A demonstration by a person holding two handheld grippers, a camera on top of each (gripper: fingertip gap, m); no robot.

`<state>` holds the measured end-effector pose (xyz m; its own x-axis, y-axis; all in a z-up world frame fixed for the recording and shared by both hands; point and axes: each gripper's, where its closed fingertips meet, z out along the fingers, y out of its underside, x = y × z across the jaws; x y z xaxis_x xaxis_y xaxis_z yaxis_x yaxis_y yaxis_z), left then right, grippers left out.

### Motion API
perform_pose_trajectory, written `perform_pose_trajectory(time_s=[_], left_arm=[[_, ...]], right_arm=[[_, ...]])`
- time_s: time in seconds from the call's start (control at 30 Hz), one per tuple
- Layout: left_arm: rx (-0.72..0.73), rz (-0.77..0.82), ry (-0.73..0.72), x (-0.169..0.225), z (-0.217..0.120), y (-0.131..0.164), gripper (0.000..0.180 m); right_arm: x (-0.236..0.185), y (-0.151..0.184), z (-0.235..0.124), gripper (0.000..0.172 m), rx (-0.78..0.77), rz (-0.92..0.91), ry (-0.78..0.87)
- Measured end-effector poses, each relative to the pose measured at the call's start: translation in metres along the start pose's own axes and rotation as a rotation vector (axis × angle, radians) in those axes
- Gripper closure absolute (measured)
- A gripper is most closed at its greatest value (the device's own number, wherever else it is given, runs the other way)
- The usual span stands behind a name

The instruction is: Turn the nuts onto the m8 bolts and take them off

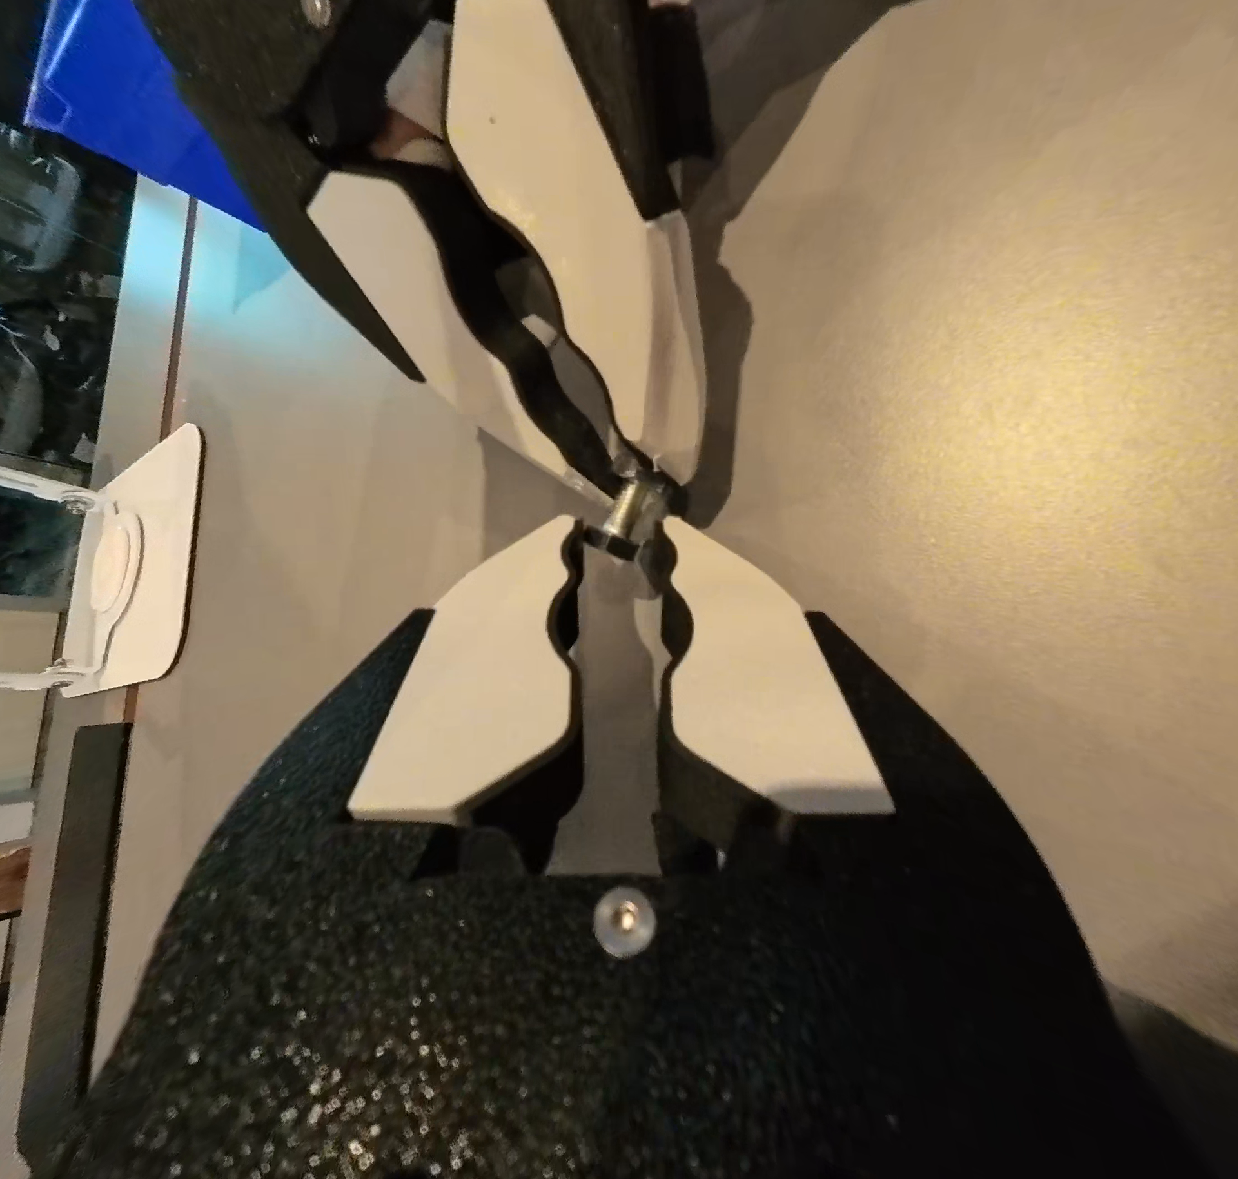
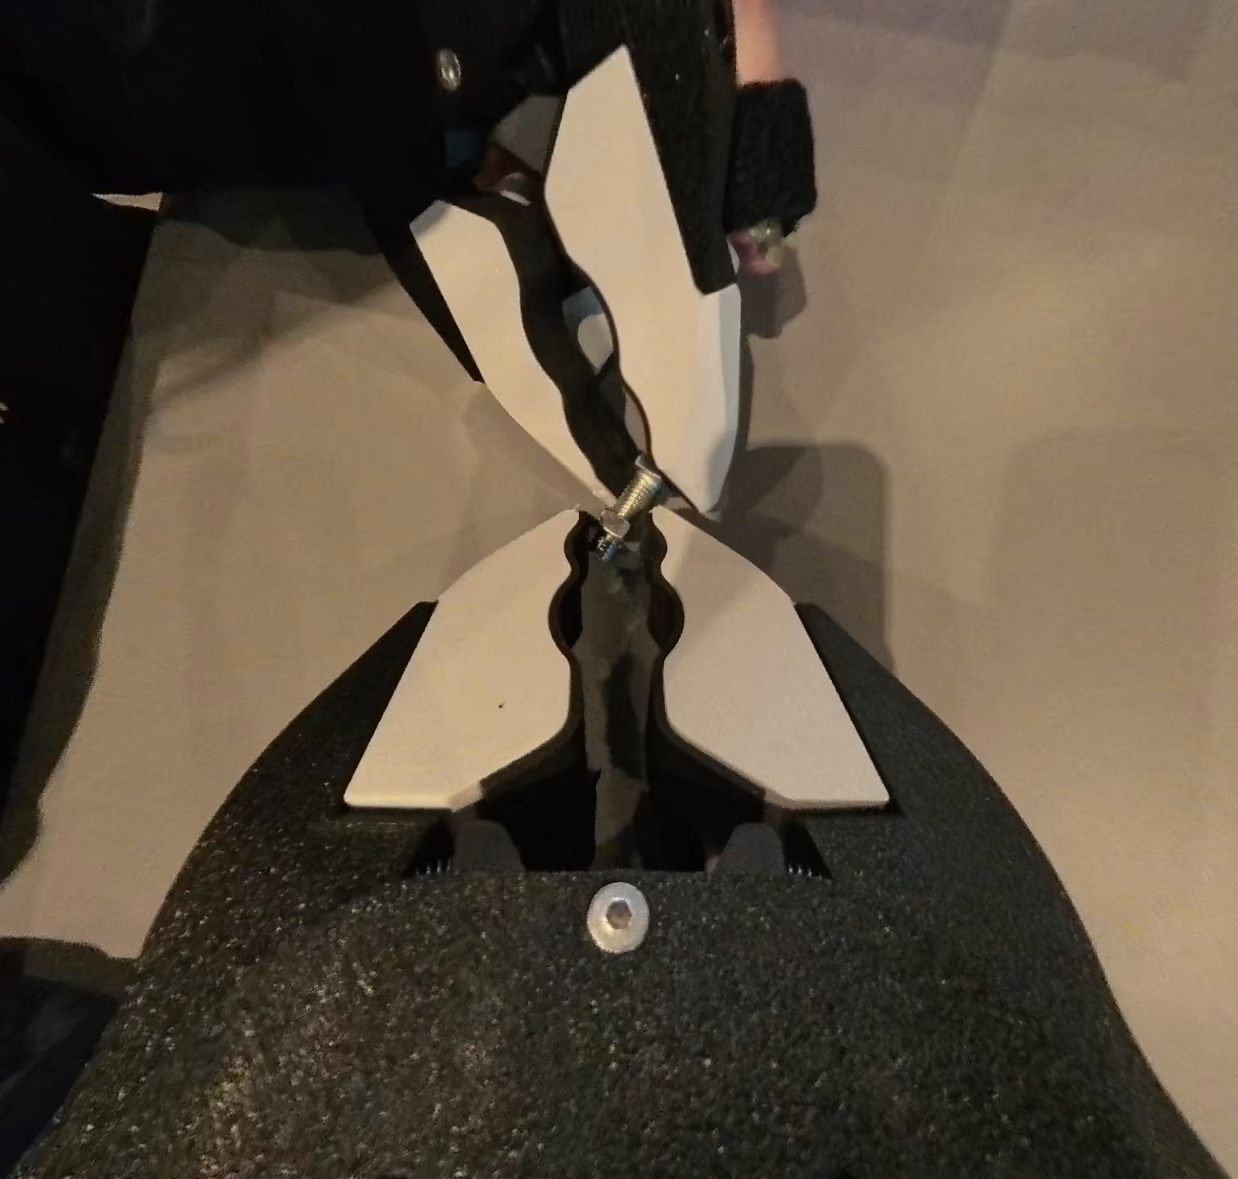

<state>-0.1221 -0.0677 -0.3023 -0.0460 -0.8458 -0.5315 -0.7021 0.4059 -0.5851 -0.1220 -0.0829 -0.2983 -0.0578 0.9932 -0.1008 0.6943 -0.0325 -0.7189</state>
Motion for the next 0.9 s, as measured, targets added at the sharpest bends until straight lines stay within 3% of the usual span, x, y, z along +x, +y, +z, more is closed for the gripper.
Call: perform_pose_trajectory(time_s=[0.17, 0.33, 0.53, 0.67, 0.8, 0.9], left_arm=[[-0.049, -0.026, -0.046, -0.007, -0.001, 0.005, 0.166], [-0.043, -0.159, -0.221, -0.04, -0.012, 0.013, 0.167], [-0.027, -0.216, -0.257, -0.048, -0.016, 0.013, 0.167], [-0.039, -0.23, -0.253, -0.048, -0.014, 0.015, 0.167], [0.005, -0.269, -0.268, -0.052, -0.018, 0.012, 0.167], [0.0, -0.269, -0.264, -0.051, -0.017, 0.013, 0.167]], right_arm=[[0.008, -0.004, 0.0, 0.156, 0.036, 0.017, 0.049], [0.034, -0.015, -0.016, 0.12, 0.181, 0.17, 0.148], [0.018, -0.031, -0.011, 0.122, 0.27, 0.195, 0.015], [0.015, -0.063, -0.03, 0.125, 0.472, 0.021, 0.119], [0.032, -0.03, -0.02, 0.118, 0.256, 0.115, 0.181], [0.019, -0.038, -0.013, 0.115, 0.285, 0.104, 0.09]])
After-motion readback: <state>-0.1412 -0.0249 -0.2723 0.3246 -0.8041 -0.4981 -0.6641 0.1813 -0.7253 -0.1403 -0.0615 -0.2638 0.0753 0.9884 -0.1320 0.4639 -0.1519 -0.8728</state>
